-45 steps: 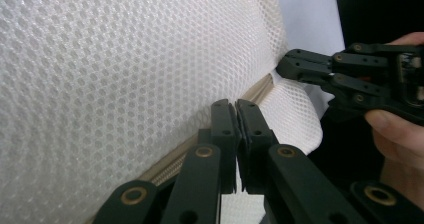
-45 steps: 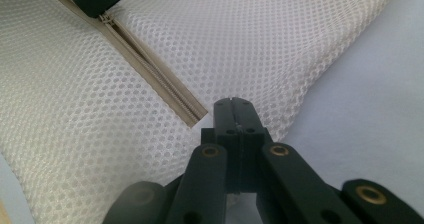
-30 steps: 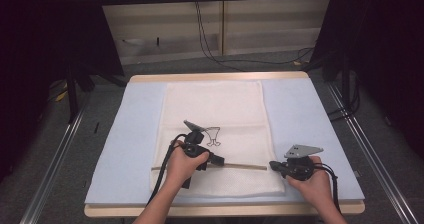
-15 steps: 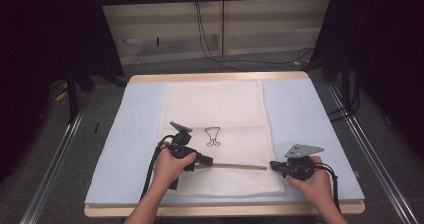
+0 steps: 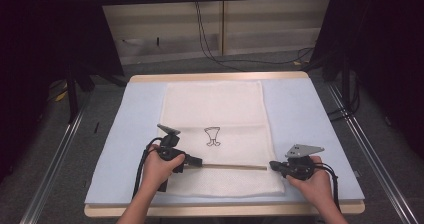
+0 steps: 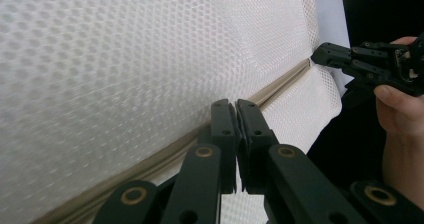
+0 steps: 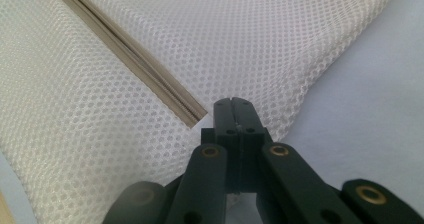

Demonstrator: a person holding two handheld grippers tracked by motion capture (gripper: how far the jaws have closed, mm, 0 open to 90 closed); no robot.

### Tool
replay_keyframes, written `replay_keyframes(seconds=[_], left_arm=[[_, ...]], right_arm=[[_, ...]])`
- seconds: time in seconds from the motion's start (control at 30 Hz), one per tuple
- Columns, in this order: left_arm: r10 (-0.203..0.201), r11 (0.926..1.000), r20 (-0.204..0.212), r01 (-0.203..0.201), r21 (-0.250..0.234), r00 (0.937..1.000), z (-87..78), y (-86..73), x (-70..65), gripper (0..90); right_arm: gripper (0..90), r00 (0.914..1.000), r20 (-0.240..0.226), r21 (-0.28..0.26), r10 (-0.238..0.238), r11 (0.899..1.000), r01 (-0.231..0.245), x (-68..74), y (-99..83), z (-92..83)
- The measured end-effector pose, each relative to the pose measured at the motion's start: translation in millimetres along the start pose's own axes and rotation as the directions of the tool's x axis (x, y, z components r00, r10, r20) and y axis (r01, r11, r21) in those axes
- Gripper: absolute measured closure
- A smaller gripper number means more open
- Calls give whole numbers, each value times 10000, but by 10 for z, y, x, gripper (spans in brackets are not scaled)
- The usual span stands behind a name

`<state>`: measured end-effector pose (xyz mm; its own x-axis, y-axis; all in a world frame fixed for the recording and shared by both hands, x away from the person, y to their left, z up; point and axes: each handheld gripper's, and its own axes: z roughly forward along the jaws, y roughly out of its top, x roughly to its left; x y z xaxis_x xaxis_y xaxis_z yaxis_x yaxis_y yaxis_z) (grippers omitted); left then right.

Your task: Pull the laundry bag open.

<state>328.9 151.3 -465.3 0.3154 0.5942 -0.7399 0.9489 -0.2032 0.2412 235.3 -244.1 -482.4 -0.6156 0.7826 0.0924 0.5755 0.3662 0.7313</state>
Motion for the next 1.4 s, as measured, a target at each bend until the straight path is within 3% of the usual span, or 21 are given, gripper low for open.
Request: replay_keyframes(seconds=[0.27,0.77,0.87,1.27,1.4], left_arm=[[-116,9996,-168,112,-248,9998,-122,-49,113,874],[-465,9964,-31,462,-711,9989,-421,-117,292,873],[-348,9964,-126,338,-772,9993,-482,-124,337,873],[-767,9902,-136,746,-1178,9970,-713,-207,488,872],[-927,9866,-330,873,-1377,9952,-818,-258,567,872]], right_arm=[[900,10000,-7,-18,-42,10000,42,0,-1,0],[900,10000,7,-18,-55,10000,55,4,-1,-2],[900,10000,13,-17,-50,10000,50,5,0,-1],[900,10000,8,14,-58,10000,58,6,3,-1],[900,10000,64,25,-64,10000,63,10,3,-2]])
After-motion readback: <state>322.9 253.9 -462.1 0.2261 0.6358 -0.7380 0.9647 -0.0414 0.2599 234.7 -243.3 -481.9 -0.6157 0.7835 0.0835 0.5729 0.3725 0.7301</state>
